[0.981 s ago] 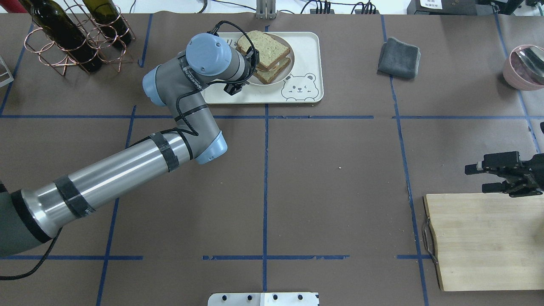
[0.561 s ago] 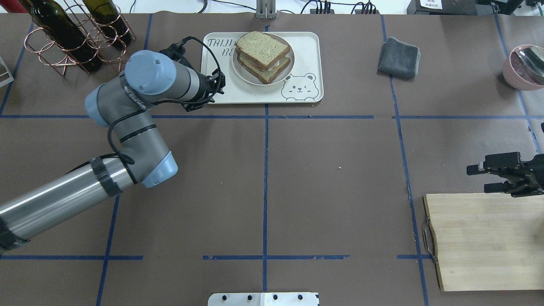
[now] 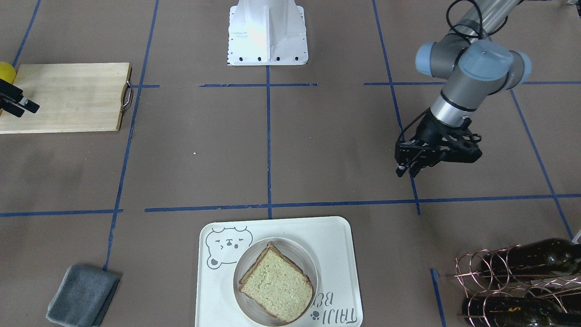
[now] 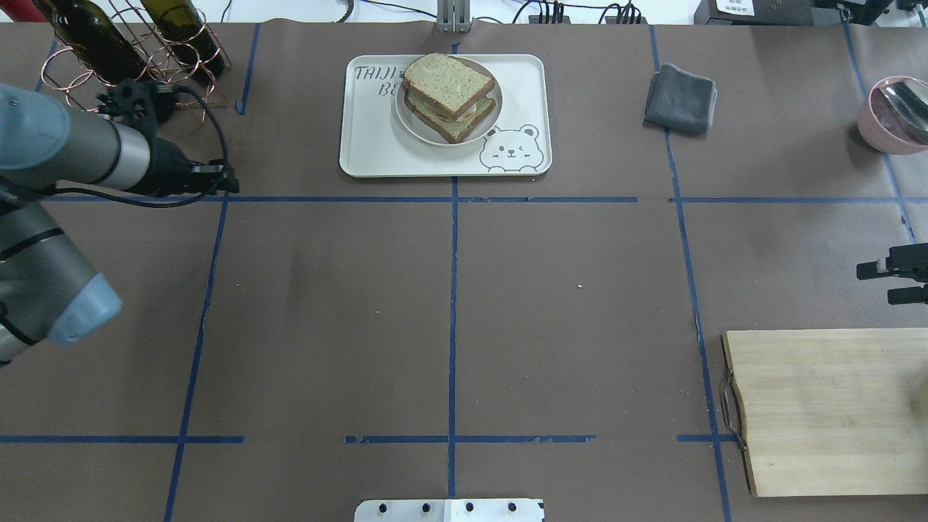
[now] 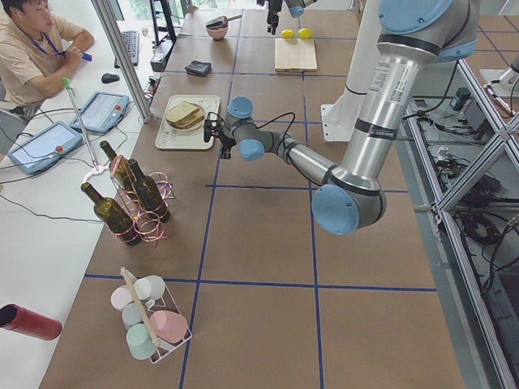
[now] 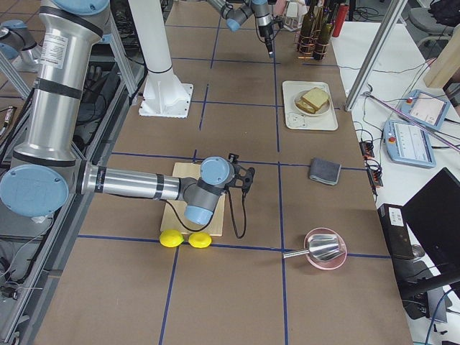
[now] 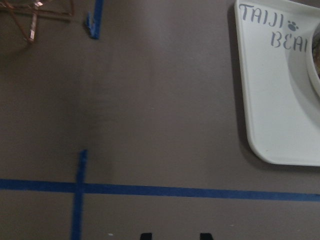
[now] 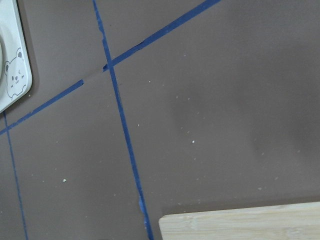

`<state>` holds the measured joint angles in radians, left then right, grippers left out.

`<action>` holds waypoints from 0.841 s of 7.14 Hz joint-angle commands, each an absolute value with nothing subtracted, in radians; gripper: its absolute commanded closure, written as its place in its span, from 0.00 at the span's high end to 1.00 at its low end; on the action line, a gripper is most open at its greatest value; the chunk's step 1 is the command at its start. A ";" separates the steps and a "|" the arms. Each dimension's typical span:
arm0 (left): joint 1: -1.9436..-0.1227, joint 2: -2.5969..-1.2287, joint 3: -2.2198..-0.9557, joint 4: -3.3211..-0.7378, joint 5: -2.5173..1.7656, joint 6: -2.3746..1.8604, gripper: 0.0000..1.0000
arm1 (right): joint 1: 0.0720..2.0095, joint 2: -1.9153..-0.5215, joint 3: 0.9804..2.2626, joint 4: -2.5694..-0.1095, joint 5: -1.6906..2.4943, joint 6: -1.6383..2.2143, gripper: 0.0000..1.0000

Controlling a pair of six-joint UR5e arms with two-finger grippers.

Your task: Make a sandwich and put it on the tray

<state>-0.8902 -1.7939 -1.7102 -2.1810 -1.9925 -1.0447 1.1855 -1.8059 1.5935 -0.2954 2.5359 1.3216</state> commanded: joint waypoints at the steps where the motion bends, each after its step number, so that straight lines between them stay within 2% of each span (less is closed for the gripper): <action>1: -1.055 -1.616 -1.788 -2.180 -2.036 -0.712 0.47 | 1.285 -1.792 1.586 -0.511 2.563 1.025 1.00; 3: -1.229 -1.560 -1.786 -2.128 -2.168 -0.434 0.47 | 1.348 -1.760 1.591 -0.711 2.562 0.790 1.00; 6: -1.533 -1.618 -1.809 -1.694 -2.233 0.089 0.47 | 1.436 -1.704 1.592 -0.953 2.562 0.539 1.00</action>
